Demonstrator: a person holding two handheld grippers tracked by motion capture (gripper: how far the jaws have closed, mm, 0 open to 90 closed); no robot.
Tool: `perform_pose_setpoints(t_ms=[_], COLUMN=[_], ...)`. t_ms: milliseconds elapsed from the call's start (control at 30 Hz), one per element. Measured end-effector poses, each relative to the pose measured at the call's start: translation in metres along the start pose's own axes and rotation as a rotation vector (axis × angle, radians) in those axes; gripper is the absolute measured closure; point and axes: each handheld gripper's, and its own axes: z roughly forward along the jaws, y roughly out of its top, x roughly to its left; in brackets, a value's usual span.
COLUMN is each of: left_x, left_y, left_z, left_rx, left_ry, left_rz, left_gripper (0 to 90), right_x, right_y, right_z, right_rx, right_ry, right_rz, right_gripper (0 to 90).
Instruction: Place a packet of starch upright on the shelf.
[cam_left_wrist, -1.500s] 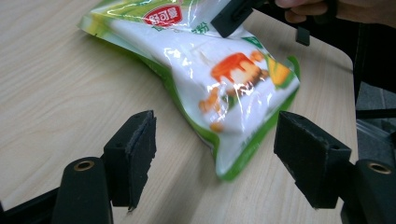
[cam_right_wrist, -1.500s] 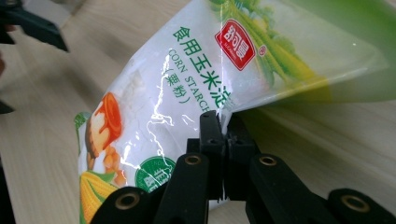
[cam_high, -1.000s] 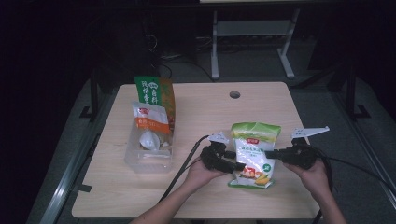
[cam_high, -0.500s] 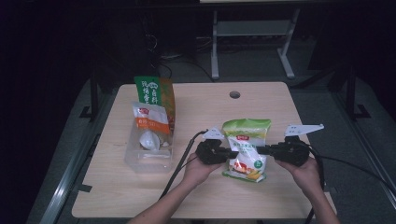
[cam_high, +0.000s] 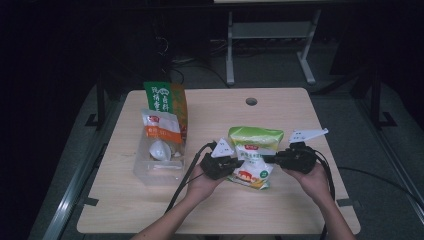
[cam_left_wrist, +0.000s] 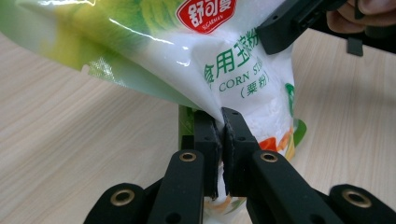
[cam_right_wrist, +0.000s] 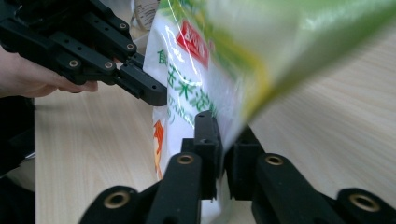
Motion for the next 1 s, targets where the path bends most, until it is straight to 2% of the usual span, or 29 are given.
perform_pose_setpoints(t_ms=[67, 167, 233, 333, 367, 467, 500, 533, 600, 700, 767, 900, 1000], left_x=[-0.001, -0.002, -0.003, -0.003, -0.002, 0.000, 0.000, 0.000, 0.000, -0.001, -0.001, -0.004, -0.006], left_y=[0.000, -0.002, -0.002, -0.004, -0.006, -0.009, -0.009, -0.011, -0.011, -0.018, -0.020, -0.026, -0.034], left_z=[0.000, -0.002, -0.003, -0.005, -0.006, -0.009, -0.009, -0.013, -0.015, -0.024, -0.027, -0.038, -0.047], left_rx=[0.001, -0.002, -0.003, -0.003, -0.005, -0.005, -0.005, -0.014, -0.015, 0.016, 0.014, 0.017, 0.016], left_ry=[0.002, -0.006, -0.006, -0.005, -0.011, -0.017, -0.017, -0.022, -0.024, -0.023, -0.026, -0.024, -0.042], left_rz=[0.003, 0.013, 0.021, 0.020, 0.004, -0.005, -0.005, -0.013, -0.020, -0.028, -0.025, -0.032, -0.034], left_gripper=[86.2, 86.2, 86.1, 85.9, 85.8, 84.0, 82.7, 80.0, 75.7, 66.8, 61.9, 56.8, 51.8], right_x=[-0.001, -0.001, 0.001, 0.007, 0.007, 0.008, 0.008, 0.009, 0.011, 0.015, 0.017, 0.019, 0.024], right_y=[0.001, 0.004, 0.006, 0.008, 0.009, 0.009, 0.009, 0.009, 0.009, 0.010, 0.010, 0.011, 0.016], right_z=[0.002, 0.009, 0.016, 0.022, 0.022, 0.022, 0.022, 0.021, 0.021, 0.020, 0.020, 0.019, 0.019], right_rx=[0.003, 0.044, 0.077, 0.092, 0.096, 0.095, 0.095, 0.091, 0.093, 0.093, 0.087, 0.078, 0.070], right_ry=[0.029, 0.057, 0.074, 0.060, 0.062, 0.057, 0.057, 0.054, 0.046, 0.033, 0.024, 0.021, 0.013], right_rz=[0.000, -0.007, -0.021, -0.048, -0.047, -0.044, -0.044, -0.042, -0.047, -0.053, -0.053, -0.045, -0.059], right_gripper=[73.5, 61.6, 58.5, 62.6, 65.9, 77.7, 77.7, 83.4, 84.5, 85.2, 85.5, 85.7, 86.0])
